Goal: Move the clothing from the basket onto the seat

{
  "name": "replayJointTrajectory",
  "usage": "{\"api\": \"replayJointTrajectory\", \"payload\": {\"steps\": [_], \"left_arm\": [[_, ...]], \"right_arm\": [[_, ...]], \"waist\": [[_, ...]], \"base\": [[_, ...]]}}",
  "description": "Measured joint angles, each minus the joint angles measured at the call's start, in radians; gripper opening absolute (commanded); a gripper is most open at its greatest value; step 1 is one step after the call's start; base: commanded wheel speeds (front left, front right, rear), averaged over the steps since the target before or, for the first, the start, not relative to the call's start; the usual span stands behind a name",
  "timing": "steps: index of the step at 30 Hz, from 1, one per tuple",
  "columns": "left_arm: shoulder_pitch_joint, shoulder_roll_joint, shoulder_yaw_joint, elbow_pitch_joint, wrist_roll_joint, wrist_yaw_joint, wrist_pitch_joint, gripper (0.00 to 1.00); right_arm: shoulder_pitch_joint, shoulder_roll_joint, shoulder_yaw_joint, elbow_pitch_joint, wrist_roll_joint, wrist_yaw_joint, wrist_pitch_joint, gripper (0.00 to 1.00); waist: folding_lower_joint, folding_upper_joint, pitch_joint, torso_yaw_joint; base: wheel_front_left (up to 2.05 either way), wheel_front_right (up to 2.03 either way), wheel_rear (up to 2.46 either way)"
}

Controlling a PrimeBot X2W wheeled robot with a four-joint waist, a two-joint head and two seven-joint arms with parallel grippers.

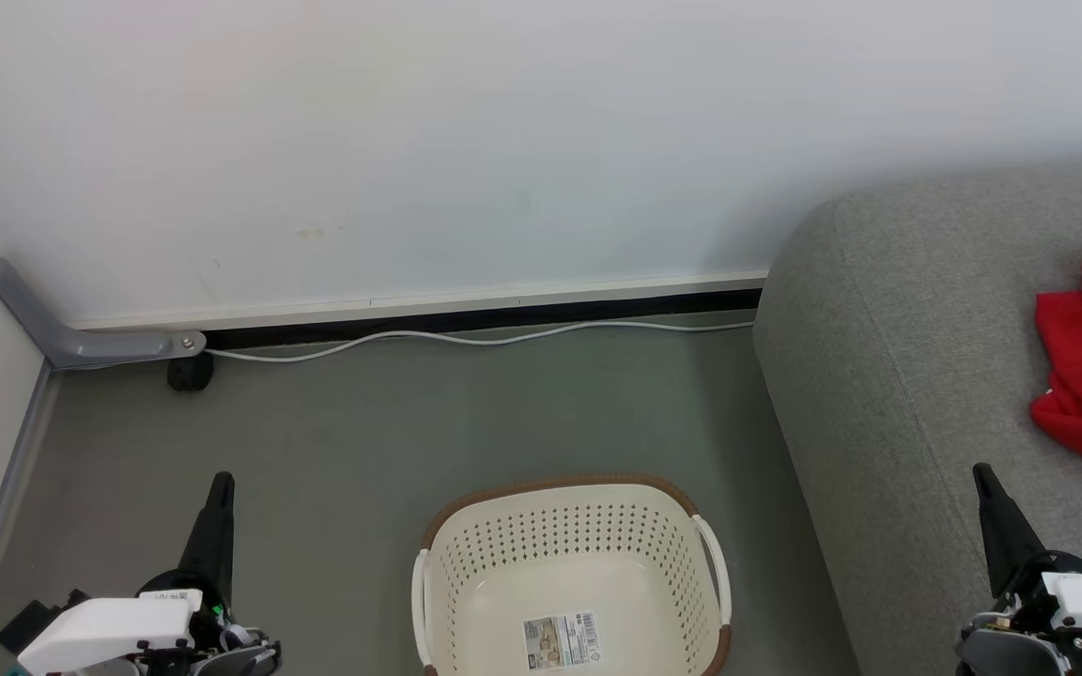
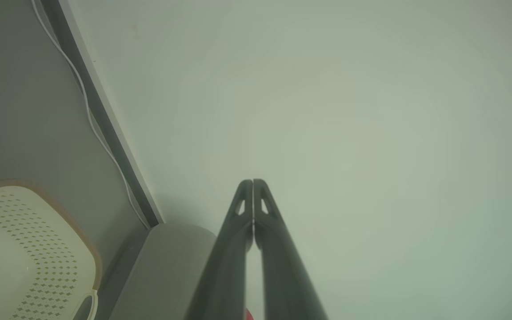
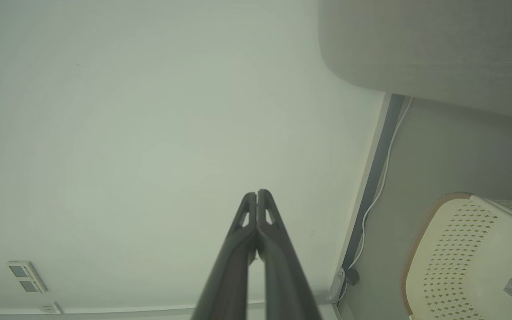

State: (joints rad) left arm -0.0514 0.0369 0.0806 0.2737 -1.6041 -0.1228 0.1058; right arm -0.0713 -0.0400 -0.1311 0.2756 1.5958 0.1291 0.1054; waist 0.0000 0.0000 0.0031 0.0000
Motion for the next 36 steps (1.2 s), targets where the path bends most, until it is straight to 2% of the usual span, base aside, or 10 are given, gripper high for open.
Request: {"api": "replayJointTrajectory", "payload": {"steps": [36], "left_arm": [[0.0,0.0,0.0,0.0,0.0,0.0,0.0,0.0]], "right_arm": [[0.0,0.0,0.0,0.0,0.0,0.0,0.0,0.0]], "waist": [[0.0,0.0,0.0,0.0]], "base": [[0.0,0.0,0.0]]}}
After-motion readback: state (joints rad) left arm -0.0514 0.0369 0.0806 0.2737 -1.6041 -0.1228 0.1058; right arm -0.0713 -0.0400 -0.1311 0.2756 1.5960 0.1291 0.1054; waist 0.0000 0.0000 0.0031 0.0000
